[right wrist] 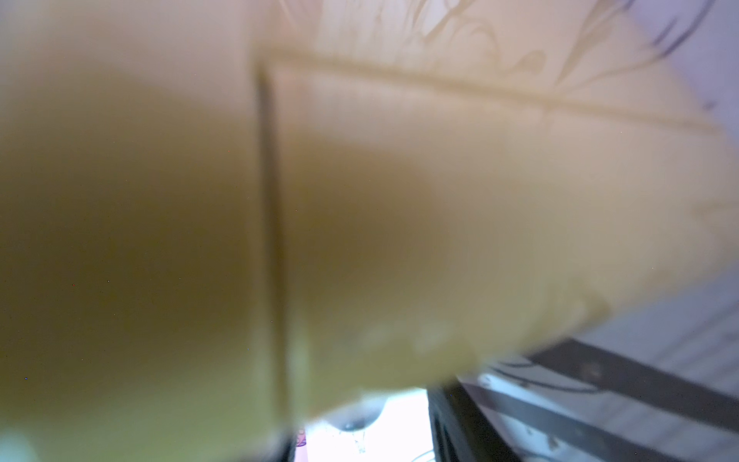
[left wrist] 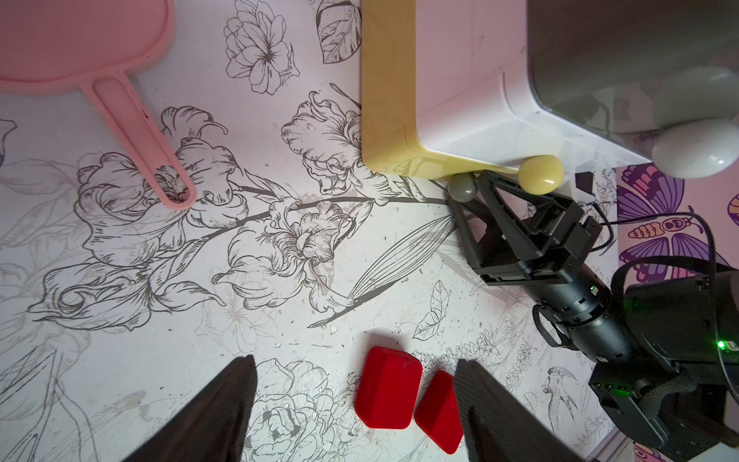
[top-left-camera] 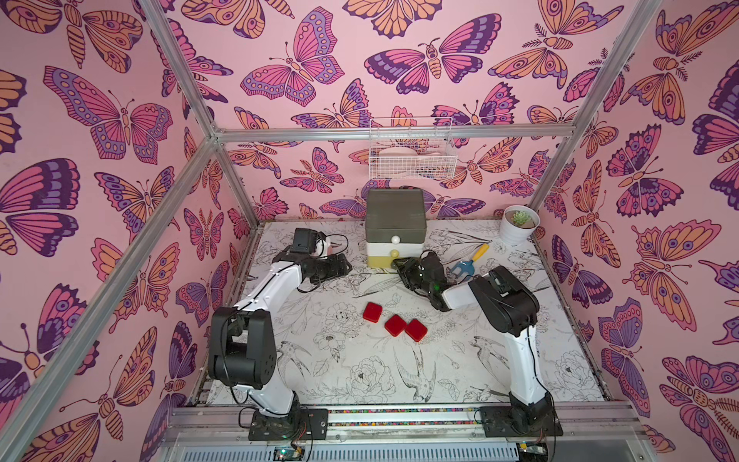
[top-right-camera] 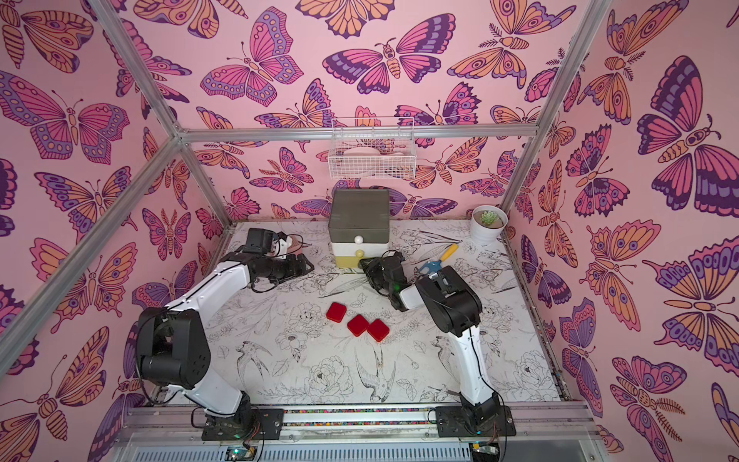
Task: Place the brooch boxes into the drawer by color
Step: Open the drawer in the storage box.
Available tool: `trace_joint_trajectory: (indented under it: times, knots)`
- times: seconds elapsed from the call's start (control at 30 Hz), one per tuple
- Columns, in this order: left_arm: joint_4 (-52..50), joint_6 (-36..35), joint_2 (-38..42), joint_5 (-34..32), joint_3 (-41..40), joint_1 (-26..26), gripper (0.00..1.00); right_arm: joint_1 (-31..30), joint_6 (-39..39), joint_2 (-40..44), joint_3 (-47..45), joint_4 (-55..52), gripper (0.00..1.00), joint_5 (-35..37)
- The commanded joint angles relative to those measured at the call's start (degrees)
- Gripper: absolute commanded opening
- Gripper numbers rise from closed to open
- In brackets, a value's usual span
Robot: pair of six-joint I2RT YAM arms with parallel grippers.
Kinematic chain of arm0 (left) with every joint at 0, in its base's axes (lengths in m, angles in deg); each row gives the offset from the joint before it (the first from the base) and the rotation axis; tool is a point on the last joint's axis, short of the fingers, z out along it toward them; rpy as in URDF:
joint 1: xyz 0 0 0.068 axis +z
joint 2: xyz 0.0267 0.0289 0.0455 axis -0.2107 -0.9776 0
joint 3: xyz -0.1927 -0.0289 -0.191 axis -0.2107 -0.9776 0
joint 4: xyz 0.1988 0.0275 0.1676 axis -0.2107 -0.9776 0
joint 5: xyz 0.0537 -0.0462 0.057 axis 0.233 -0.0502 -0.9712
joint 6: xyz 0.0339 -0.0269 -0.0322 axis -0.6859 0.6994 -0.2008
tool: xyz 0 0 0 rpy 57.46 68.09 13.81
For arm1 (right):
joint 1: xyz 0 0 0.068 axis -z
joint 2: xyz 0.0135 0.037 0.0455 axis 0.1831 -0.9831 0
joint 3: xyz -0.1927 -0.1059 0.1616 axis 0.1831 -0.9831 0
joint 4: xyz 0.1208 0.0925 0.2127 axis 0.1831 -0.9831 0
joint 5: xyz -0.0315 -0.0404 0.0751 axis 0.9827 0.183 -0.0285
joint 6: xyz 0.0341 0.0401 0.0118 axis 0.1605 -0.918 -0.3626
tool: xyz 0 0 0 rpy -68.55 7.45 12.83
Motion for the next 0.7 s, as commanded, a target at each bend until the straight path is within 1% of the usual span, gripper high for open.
trace_joint_trajectory:
  times: [0.0,0.17,0.23,0.4,0.67]
  knots:
    - [0.4,-1.0,-0.2,0.8,-1.0,0.4,0.84,-1.5,-3.0,-0.6,0.2,9.5,0.55,0.2]
    - [0.4,-1.1,-0.4,1.0,-1.1,0.5,0.84,-1.8,-8.7,-1.3,-3.3,17.5,0.55,3.1]
    - [0.4,-1.1,-0.1,0.9,-1.0,0.5,0.84,-2.1,-10.0,-0.9,-5.6,19.2,0.55,5.3]
    - [0.4,-1.2,-0.1,0.8,-1.2,0.5,0.84,-2.6,-11.0,-0.2,-9.4,21.0,0.55,8.4]
    - [0.3,-1.3,0.2,0.8,-1.4,0.5,0.84,-4.7,-14.2,-3.0,-8.6,24.5,0.56,12.3]
